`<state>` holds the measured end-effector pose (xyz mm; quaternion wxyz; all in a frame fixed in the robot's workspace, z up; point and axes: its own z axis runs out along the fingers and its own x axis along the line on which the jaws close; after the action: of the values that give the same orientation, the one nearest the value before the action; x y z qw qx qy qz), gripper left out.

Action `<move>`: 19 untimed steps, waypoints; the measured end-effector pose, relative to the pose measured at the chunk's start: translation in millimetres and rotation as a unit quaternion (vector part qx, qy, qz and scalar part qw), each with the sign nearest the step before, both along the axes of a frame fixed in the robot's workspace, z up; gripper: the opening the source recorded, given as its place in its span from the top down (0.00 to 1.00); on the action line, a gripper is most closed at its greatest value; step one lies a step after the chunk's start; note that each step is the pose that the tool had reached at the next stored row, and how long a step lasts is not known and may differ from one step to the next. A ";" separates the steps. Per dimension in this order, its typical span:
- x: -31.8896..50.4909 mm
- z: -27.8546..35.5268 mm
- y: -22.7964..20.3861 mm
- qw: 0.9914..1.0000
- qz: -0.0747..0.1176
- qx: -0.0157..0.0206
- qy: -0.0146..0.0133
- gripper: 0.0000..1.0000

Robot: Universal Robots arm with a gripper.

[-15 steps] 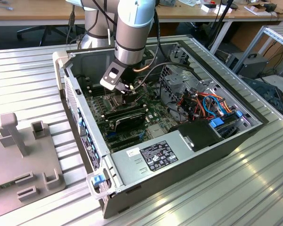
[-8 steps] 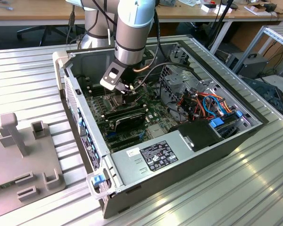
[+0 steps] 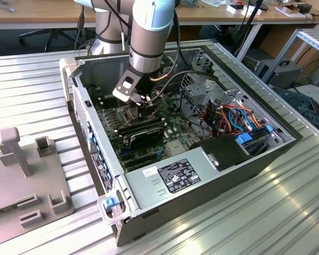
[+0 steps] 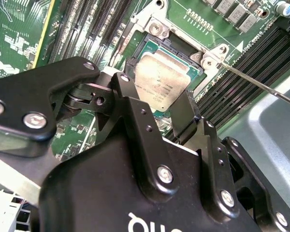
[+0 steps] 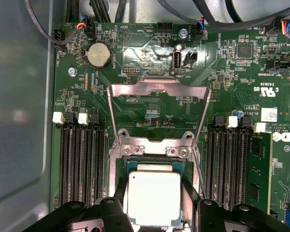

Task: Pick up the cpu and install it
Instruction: 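Place the cpu into insertion slot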

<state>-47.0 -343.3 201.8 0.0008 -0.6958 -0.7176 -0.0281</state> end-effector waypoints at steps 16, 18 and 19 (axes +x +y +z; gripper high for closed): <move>-0.1 -1.4 0.8 1.000 0.000 0.000 0.000 0.47; -0.1 -1.4 0.8 1.000 0.000 0.000 0.000 0.47; -0.1 -1.4 0.8 1.000 0.000 0.000 0.000 0.47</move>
<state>-47.1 -342.5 200.4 0.0007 -0.6959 -0.7176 -0.0281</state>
